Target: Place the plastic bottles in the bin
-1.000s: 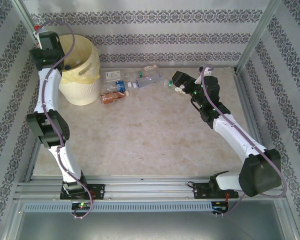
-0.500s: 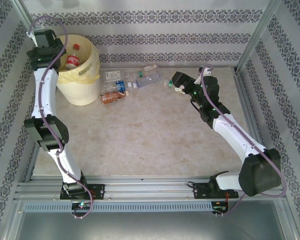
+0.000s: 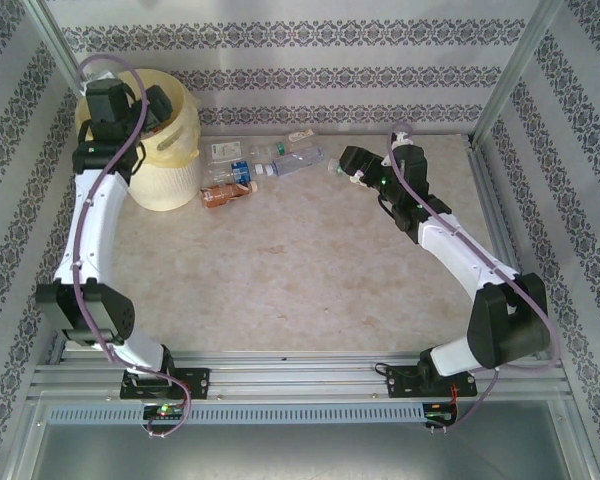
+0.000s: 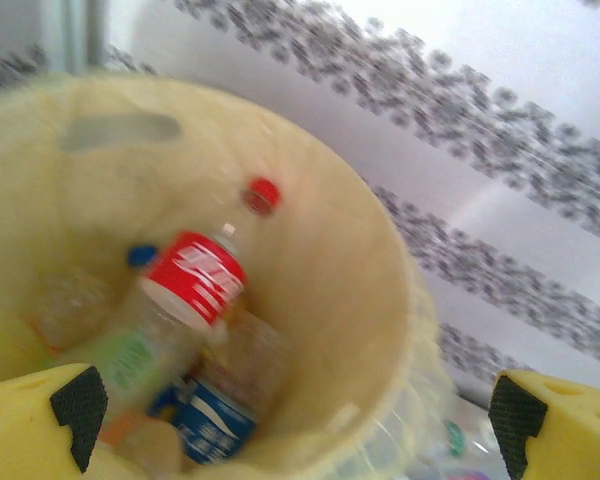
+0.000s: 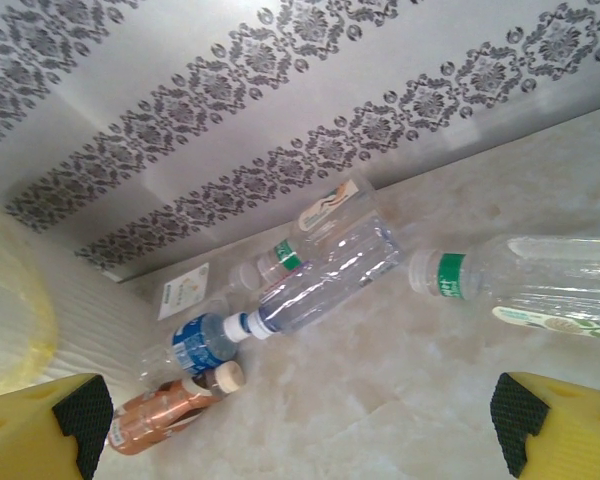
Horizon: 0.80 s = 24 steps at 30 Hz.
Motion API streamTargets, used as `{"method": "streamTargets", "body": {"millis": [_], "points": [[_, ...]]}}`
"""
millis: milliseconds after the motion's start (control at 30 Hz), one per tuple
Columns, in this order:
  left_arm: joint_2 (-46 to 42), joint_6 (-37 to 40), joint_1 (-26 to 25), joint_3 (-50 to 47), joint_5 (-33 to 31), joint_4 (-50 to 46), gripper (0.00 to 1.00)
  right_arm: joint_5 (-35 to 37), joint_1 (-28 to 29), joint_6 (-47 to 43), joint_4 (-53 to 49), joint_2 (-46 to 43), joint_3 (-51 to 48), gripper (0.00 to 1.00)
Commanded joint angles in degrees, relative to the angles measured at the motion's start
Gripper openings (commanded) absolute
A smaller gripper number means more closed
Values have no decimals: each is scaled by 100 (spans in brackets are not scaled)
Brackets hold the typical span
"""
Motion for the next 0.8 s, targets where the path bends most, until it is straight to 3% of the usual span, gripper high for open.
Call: {"method": "streamTargets", "body": {"millis": [0, 333, 567, 767], "points": [[-406, -458, -367, -427, 652, 560, 100, -166, -148, -153, -104, 249, 293, 98], [-796, -932, -1418, -1450, 1134, 1053, 100, -988, -574, -320, -754, 1213, 1098, 98], [-991, -759, -1575, -1963, 1702, 991, 100, -1441, -712, -1353, -2174, 2227, 2344, 98], [-1464, -321, -1576, -2452, 1454, 417, 100, -1366, -716, -2199, -3198, 3241, 3576, 98]]}}
